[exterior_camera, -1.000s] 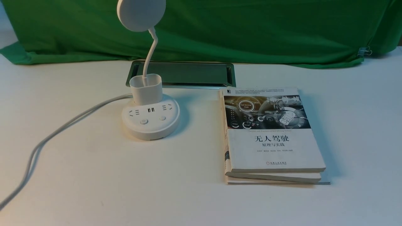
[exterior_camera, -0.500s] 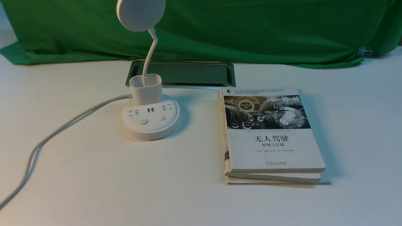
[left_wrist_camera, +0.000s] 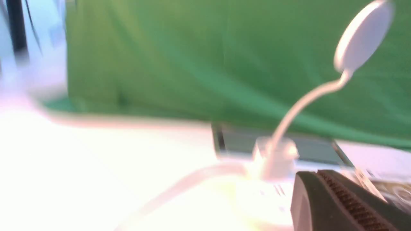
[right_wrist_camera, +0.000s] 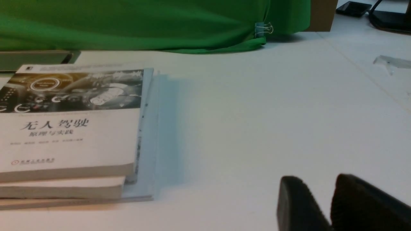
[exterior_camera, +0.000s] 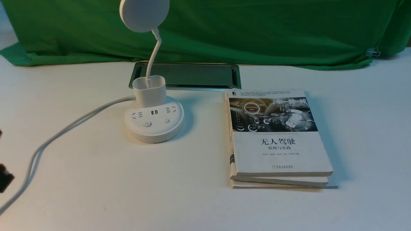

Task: Turn on the desk lamp on the white desktop with your hand.
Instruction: 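Press the power button on the lamp base to turn the lamp on with the left gripper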

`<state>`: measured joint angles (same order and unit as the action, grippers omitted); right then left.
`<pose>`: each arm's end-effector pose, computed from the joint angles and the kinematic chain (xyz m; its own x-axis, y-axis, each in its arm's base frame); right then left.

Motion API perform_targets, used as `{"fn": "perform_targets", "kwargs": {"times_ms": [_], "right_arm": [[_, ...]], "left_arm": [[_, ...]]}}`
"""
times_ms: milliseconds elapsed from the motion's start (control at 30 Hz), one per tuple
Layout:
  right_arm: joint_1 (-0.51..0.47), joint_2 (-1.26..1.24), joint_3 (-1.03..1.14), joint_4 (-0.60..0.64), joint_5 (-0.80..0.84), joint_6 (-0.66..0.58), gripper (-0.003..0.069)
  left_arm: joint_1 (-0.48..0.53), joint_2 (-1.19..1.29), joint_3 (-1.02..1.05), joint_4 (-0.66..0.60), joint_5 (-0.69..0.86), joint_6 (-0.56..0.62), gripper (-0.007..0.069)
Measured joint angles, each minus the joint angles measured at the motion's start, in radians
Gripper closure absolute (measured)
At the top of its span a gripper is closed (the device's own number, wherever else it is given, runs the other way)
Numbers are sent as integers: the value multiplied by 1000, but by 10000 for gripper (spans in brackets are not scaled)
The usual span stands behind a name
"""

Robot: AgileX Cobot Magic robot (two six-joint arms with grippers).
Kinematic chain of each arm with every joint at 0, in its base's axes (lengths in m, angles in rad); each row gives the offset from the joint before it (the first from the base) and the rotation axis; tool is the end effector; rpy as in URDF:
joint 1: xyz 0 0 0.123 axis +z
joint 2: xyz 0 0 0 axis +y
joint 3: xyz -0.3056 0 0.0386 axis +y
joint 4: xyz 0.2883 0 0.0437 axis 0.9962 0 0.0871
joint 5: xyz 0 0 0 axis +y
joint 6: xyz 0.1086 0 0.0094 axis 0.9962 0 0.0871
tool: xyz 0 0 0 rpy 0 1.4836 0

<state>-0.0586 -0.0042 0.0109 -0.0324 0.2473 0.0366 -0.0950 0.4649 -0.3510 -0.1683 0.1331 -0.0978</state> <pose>0.0901 -0.0062 0.1839 -0.1653 0.0149 -0.9861 0.0672 0.9977 0.0038 0.1423 -0.0160 0.2879 -0.1816 -0.2454 -0.9523 0.0717 0.9625 -0.2617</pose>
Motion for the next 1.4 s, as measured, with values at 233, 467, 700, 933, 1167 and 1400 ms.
{"fn": "perform_targets", "kwargs": {"times_ms": [233,467,700,933,1167,1400], "right_arm": [[0,0,0,0,0,0,421],[0,0,0,0,-1,0,421],[0,0,0,0,-1,0,421],[0,0,0,0,-1,0,421],[0,0,0,0,0,0,421],[0,0,0,0,0,0,421]], "left_arm": [[0,328,-74,-236,188,66,603],[-57,714,-201,-556,246,457,603],[-216,989,-401,-525,169,499,603],[-278,1259,-698,-324,153,386,603],[-278,1429,-896,-166,149,305,603],[-278,1481,-924,-104,145,302,603]]}}
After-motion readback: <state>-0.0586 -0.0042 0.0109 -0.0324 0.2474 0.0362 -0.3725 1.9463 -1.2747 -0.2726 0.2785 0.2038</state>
